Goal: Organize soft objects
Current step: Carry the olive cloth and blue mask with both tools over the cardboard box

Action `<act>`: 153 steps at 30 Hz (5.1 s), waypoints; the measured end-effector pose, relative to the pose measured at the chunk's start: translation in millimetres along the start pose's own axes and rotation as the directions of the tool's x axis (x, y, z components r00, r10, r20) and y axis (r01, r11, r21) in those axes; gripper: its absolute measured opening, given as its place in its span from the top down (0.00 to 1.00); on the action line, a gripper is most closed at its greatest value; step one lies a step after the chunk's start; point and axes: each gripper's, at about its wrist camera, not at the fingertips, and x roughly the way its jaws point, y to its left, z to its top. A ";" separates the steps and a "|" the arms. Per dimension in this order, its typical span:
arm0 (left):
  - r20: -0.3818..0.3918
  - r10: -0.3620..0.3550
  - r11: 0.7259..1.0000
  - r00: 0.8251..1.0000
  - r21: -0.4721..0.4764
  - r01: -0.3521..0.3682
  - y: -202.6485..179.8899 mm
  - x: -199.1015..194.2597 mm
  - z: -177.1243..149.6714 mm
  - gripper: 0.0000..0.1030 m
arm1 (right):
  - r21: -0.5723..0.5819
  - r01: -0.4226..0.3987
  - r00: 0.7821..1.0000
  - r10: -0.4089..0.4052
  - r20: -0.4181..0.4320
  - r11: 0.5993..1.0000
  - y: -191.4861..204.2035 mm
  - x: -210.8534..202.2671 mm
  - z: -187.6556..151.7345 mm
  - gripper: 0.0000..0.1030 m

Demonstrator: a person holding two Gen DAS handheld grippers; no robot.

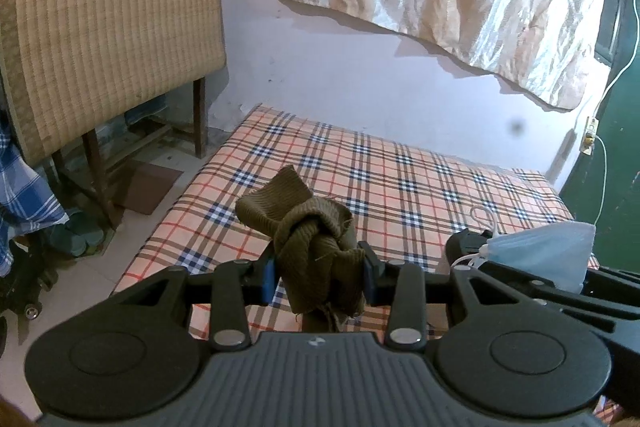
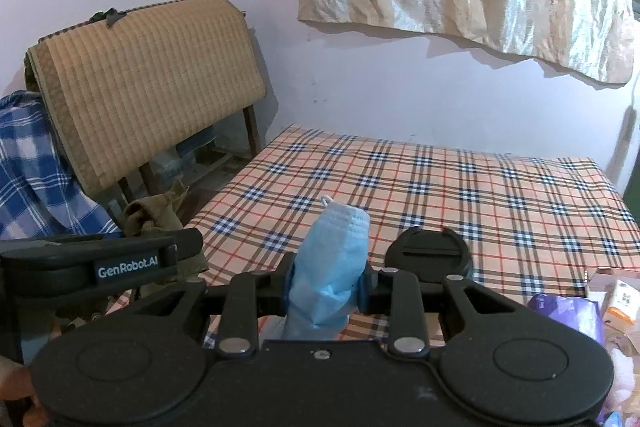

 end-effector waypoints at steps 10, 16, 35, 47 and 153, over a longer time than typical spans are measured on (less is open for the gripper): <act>0.007 -0.032 0.999 0.999 0.028 0.031 -18.6 0.7 4.7 0.61 | 0.023 0.031 0.999 -0.031 0.019 0.999 -16.8 -11.5 4.2 0.65; 0.007 -0.047 0.998 0.999 0.039 0.047 -28.5 2.4 6.8 0.61 | 0.037 0.044 0.999 -0.045 0.025 0.998 -24.5 -15.2 5.7 0.65; -0.004 -0.099 0.991 0.995 0.091 0.099 -63.9 10.0 10.1 0.61 | 0.097 0.098 0.994 -0.102 0.032 0.990 -62.8 -25.5 7.2 0.65; -0.008 -0.134 0.983 0.991 0.124 0.134 -88.7 11.3 10.1 0.60 | 0.139 0.132 0.990 -0.138 0.040 0.982 -84.7 -35.5 6.9 0.65; -0.196 -0.369 0.854 0.909 0.314 0.415 -256.4 25.9 -63.6 0.60 | 0.351 0.364 0.927 -0.373 -0.045 0.863 -236.5 -121.5 -68.5 0.65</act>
